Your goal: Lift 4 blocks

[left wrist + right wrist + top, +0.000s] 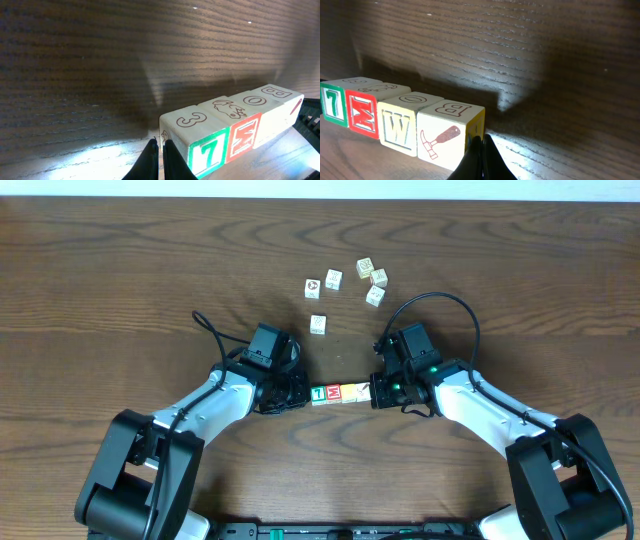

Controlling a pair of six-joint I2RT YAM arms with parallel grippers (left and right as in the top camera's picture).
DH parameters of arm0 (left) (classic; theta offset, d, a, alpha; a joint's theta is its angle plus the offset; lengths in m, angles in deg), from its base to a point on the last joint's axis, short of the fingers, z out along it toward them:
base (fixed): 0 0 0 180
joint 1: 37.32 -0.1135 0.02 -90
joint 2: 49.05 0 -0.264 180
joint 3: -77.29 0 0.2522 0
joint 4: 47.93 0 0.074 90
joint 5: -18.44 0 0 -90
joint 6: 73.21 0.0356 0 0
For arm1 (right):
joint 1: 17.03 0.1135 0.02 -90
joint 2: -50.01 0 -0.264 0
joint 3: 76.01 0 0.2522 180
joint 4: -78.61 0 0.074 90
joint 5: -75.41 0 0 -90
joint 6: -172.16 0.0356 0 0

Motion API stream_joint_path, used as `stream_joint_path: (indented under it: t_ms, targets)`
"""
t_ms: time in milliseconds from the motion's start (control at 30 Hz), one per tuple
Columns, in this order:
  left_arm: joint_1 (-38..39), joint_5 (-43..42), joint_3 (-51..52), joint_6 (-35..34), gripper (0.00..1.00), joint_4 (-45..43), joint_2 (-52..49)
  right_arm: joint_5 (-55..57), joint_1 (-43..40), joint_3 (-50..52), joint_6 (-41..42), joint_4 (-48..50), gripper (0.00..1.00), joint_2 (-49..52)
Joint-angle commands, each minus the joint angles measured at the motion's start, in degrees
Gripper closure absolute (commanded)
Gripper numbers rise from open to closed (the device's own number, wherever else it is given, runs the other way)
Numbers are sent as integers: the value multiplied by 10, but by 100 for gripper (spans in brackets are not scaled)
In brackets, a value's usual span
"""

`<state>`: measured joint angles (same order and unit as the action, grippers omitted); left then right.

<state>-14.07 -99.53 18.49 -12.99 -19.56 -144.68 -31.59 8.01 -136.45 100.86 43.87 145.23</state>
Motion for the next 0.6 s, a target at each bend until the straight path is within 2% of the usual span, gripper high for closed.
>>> stream_joint_path:
  t_ms: [0,567]
  targets:
    - [3,-32,-9,5,92,-6,-7,-66,9,-9,14,4,99,5]
    - [4,-25,-9,18,93,-17,-6,-71,35,-9,23,8,99,5]
